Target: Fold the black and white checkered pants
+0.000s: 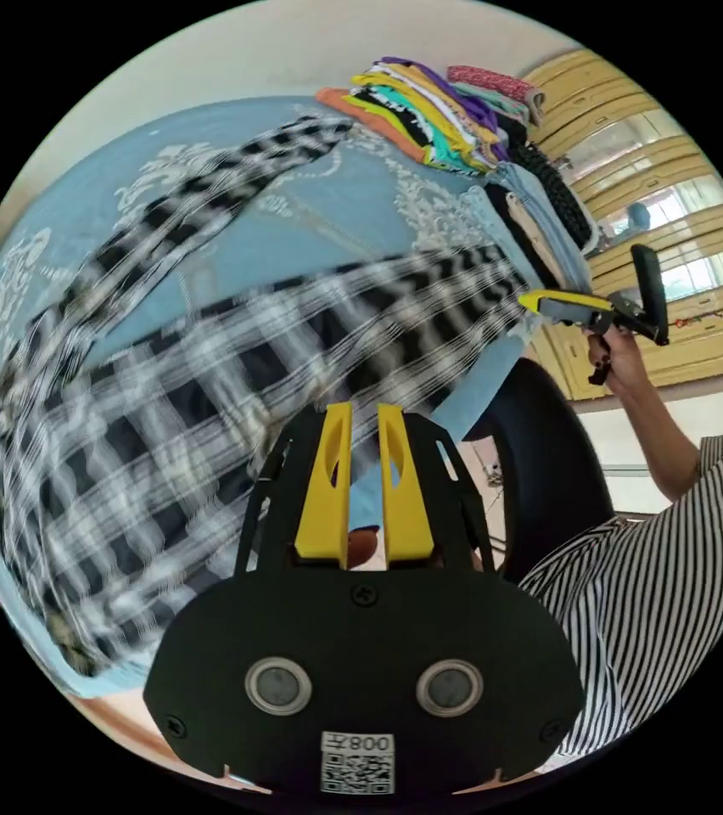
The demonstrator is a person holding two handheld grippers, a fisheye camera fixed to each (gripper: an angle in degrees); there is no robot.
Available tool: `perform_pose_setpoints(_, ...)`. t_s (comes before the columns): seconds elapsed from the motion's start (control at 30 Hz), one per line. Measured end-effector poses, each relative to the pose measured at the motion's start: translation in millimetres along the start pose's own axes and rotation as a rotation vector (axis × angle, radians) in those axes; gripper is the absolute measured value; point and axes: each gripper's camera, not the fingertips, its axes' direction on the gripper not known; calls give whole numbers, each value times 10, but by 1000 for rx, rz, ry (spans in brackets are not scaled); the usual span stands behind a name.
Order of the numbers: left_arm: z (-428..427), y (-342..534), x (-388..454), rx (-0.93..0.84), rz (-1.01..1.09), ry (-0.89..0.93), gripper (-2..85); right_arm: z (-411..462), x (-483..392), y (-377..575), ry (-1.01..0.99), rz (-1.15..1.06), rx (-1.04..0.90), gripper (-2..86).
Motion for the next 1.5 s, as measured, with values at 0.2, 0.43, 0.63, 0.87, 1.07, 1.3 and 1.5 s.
perform_pose_setpoints(0.2, -326, 378, -288, 127, -59, 90, 28, 446, -280, -299, 54, -105, -182, -1)
perform_pose_setpoints(0.43, -881, 204, -886, 308, -49, -2, 56, -61, 54, -905, -4, -56, -45, 8)
perform_pose_setpoints(0.63, -1153, -34, -1665, 318, -121, -107, 66, -227, 622, -2039, 34, -16, 93, 46)
perform_pose_setpoints(0.87, -1230, -89, -2272, 254, -130, -151, 65, -184, 1313, -3346, -45, 193, 185, 77)
perform_pose_setpoints(1.07, -1198, 76, -2465, 231, -111, -168, 27, 38, 1659, -3771, -147, 357, 177, 71)
perform_pose_setpoints(1.3, -1532, 459, -2610, 341, -106, -138, 12, -16, 1658, -3916, -126, 338, 163, 14)
perform_pose_setpoints(1.5, -1932, 894, -2670, 459, -93, -100, 9, -724, 1425, -3589, -180, 246, 319, 2)
